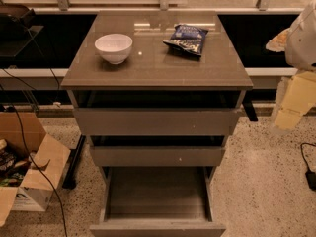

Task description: Close bottom drawer

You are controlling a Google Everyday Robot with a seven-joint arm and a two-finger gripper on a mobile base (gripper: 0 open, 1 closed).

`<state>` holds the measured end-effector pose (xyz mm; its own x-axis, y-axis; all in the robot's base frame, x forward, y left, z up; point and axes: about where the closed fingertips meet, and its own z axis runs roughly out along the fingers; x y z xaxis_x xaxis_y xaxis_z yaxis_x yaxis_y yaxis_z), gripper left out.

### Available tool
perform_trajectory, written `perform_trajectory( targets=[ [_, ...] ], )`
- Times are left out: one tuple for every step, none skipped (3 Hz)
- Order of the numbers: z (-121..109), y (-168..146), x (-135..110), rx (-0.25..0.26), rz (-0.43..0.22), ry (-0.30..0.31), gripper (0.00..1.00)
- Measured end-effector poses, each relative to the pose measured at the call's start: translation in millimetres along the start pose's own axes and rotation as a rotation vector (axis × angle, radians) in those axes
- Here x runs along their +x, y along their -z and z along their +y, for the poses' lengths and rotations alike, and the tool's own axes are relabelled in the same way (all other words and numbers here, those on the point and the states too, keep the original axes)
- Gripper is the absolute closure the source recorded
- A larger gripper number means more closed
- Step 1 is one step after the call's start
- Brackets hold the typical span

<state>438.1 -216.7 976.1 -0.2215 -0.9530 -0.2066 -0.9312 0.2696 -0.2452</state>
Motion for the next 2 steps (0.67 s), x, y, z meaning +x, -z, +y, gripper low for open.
perform_trajectory(
  targets=[
    [0.0,0.0,0.0,0.000,0.000,0.000,0.00],
    [0.0,0.2,-0.8,0.007,-0.007,-0.002,0.17]
  ],
)
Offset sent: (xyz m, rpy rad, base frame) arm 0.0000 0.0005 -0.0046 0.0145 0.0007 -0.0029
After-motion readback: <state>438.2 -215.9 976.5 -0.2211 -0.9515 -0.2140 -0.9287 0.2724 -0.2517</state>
